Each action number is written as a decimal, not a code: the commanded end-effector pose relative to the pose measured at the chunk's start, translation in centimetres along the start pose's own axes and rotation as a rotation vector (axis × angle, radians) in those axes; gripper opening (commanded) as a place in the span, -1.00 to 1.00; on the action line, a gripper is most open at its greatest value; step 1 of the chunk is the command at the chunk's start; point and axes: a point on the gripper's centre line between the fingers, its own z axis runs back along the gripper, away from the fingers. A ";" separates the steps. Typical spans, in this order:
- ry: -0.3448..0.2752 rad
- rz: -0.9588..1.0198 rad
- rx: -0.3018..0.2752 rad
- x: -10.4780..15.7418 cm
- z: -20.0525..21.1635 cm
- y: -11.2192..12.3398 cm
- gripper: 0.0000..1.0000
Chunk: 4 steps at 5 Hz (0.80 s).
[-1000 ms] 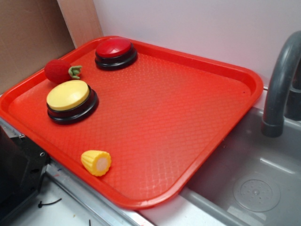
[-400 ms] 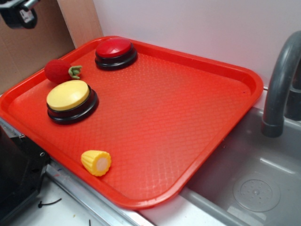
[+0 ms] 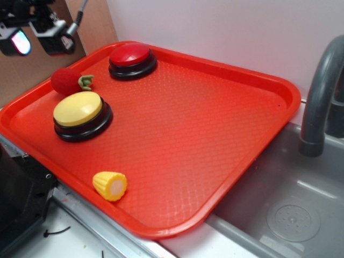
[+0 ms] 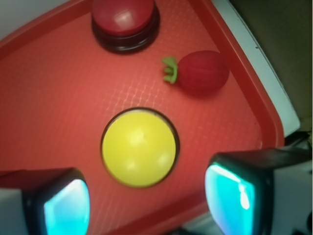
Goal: Push the yellow button.
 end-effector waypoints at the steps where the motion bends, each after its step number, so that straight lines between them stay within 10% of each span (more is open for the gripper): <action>1: 0.039 -0.014 0.030 0.2 -5.2 0.0 1.00; 4: 0.066 -0.043 0.061 0.1 -4.1 -1.4 1.00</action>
